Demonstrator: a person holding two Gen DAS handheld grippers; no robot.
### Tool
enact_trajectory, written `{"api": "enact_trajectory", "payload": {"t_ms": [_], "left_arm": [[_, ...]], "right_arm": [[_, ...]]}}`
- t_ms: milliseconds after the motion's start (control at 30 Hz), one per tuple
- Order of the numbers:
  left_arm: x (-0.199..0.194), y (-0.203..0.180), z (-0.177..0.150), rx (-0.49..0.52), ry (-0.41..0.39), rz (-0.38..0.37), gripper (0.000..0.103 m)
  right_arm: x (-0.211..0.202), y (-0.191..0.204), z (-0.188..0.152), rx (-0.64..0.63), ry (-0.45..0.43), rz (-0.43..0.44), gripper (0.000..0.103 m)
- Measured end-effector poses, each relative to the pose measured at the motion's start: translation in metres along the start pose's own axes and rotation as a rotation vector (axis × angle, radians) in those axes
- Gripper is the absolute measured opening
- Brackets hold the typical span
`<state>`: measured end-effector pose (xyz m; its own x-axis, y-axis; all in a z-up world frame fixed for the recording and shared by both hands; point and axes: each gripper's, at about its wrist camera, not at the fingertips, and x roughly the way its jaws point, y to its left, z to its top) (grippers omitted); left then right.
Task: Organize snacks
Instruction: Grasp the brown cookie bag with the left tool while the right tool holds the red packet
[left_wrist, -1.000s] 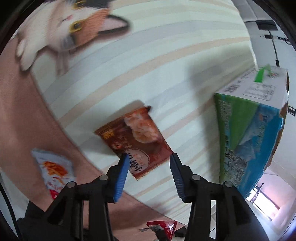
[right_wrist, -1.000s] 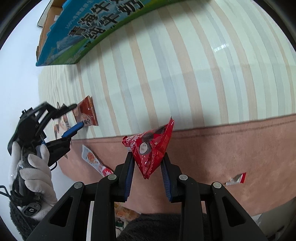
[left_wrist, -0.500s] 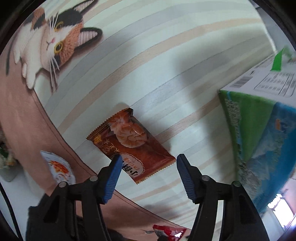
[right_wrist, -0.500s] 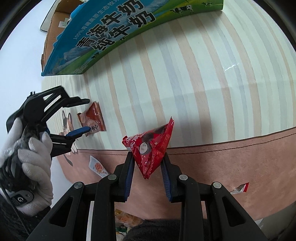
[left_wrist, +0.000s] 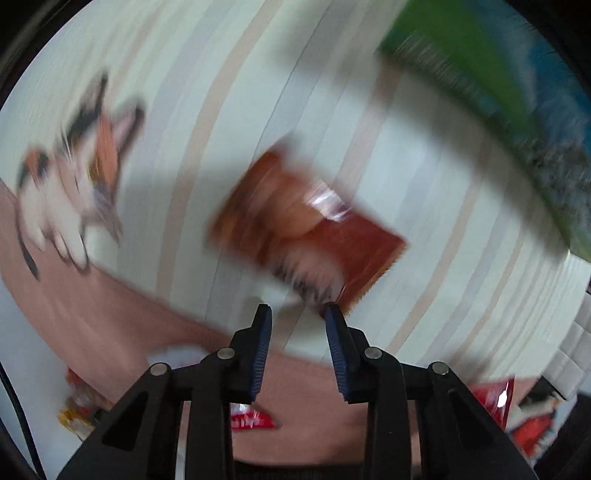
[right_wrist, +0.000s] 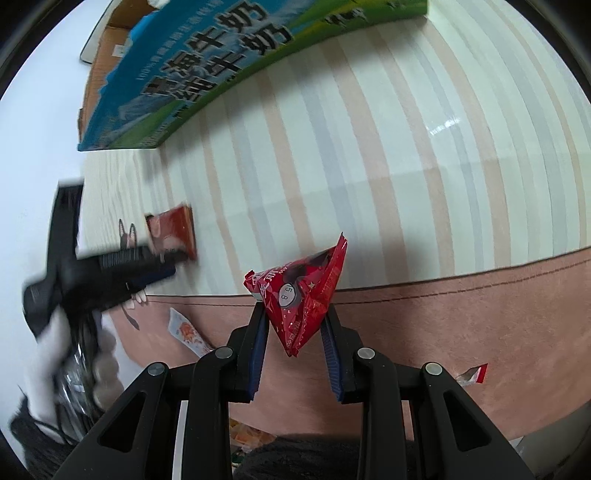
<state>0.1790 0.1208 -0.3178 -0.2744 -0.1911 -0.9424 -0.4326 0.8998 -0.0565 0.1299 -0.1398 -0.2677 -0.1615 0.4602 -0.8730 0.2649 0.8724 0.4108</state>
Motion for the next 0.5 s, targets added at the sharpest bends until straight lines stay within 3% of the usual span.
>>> {"api": "enact_trajectory", "payload": {"t_ms": [67,133,200,267,367,500], "left_arm": [[-0.006,0.013,-0.006,-0.052,-0.021,-0.074,0.028],[-0.023,0.019,-0.008,-0.068,-0.098,-0.132,0.029],[-0.035,0.026,-0.007,-0.101,-0.156,-0.159,0.038],[-0.037,0.040,-0.005,-0.188,-0.156,-0.220,0.048],[-0.020,0.057,0.009,-0.359,-0.101,-0.351,0.049],[-0.013,0.058,0.034,-0.411,-0.074,-0.298,0.049]], "right_arm": [[0.002,-0.002,0.000,-0.011,0.007,-0.007,0.031],[0.001,0.002,0.001,-0.060,-0.008,-0.041,0.031],[-0.001,0.010,0.003,-0.118,-0.030,-0.087,0.031],[-0.001,0.015,0.006,-0.141,-0.038,-0.107,0.031],[-0.001,0.025,0.013,-0.164,-0.050,-0.124,0.031],[-0.003,0.038,0.018,-0.182,-0.069,-0.127,0.031]]}}
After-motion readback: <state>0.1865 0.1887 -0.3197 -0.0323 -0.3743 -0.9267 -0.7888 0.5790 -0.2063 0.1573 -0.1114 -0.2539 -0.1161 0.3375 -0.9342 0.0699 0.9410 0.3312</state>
